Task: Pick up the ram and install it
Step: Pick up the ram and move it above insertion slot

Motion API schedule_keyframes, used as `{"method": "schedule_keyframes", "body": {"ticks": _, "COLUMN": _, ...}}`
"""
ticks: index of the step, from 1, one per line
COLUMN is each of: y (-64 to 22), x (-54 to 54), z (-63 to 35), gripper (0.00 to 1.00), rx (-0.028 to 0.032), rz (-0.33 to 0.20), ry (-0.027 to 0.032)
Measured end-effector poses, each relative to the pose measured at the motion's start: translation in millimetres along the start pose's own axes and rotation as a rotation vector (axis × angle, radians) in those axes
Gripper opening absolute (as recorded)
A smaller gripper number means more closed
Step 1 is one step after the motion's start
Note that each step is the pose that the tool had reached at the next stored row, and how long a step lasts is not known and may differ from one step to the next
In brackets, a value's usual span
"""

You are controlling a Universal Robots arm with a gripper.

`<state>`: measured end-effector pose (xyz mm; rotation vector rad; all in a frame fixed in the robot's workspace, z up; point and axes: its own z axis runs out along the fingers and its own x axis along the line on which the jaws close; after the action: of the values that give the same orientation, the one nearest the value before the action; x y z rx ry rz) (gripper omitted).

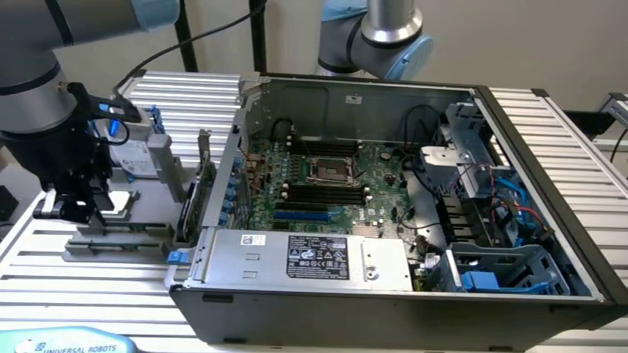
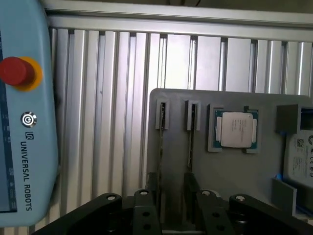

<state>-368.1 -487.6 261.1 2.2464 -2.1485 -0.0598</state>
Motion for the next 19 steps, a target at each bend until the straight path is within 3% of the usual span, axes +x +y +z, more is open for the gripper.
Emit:
{"method": "schedule_keyframes", "body": {"ticks": 10, "y": -0.7, "x": 4.2, "z": 18.1, "gripper": 0.36, "rx": 0.0004, "rz": -0.015, "ry": 0.0008}}
{"method": "schedule_keyframes", "body": {"ticks": 19, "y": -1.4, "x": 7.7, "z": 33.7, "gripper": 0.36, "rx": 0.0065, "rz": -0.019, "ry": 0.0012}}
